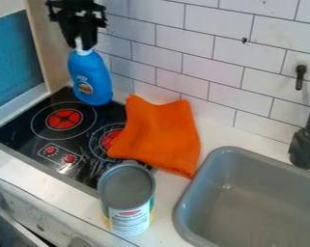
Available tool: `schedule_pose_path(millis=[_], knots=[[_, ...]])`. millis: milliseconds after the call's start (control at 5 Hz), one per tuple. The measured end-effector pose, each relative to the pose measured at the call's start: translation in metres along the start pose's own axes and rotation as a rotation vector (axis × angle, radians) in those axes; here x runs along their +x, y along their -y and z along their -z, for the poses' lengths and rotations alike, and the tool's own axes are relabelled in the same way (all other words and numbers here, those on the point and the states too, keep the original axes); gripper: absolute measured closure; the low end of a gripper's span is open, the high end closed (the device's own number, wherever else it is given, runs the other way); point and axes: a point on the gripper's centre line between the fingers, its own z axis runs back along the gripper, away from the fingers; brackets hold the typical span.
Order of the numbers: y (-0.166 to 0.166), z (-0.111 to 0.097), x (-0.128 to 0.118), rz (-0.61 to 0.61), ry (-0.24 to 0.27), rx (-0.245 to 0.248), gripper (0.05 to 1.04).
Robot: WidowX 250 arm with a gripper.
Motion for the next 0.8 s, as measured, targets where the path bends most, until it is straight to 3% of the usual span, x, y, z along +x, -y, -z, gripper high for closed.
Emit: schedule_pose_path(millis=[400, 600, 800], knots=[[0.0039, 0.003, 0.008, -0.013, -0.03, 0.029, 0.669], [0.0052, 0.0038, 0.0067, -0.017, -0.039, 0.033, 0.597], [0.0064, 0.0078, 0.0018, -0.018, -0.066, 0.026, 0.271]])
